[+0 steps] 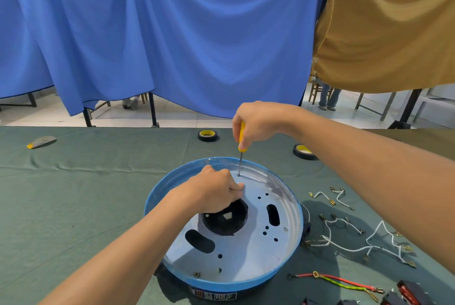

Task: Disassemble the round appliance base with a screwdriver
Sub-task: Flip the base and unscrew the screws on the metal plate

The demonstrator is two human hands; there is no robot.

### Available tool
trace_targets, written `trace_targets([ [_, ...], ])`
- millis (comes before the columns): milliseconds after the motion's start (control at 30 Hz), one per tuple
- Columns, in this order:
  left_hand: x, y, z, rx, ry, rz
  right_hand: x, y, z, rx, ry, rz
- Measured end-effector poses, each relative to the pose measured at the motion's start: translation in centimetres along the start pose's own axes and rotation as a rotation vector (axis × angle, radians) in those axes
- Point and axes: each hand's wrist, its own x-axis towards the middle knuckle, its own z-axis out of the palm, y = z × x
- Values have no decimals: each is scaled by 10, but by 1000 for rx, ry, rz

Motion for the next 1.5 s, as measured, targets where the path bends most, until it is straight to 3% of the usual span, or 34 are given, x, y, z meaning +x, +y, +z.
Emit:
trace_targets([
  [233,-2,-2,8,25,61,12,2,-4,10,-71,149,127],
  [400,-1,-2,8,23,72,6,-1,-3,4,42,28,93],
  [567,-2,0,8,34,68,4,1,-2,11,17,139,157],
  [700,-3,1,7,41,64,4,1,-2,9,78,69,152],
  [833,-2,1,6,47,54,1,-2,-2,12,26,162,183],
  [1000,0,1,5,41,48,0,0,0,12,120,111,140],
  [1400,0,-1,6,47,49,-7,2,-3,16,83,235,224],
  [1500,1,-1,6,53,53,-5,5,-2,15,135,165,196],
])
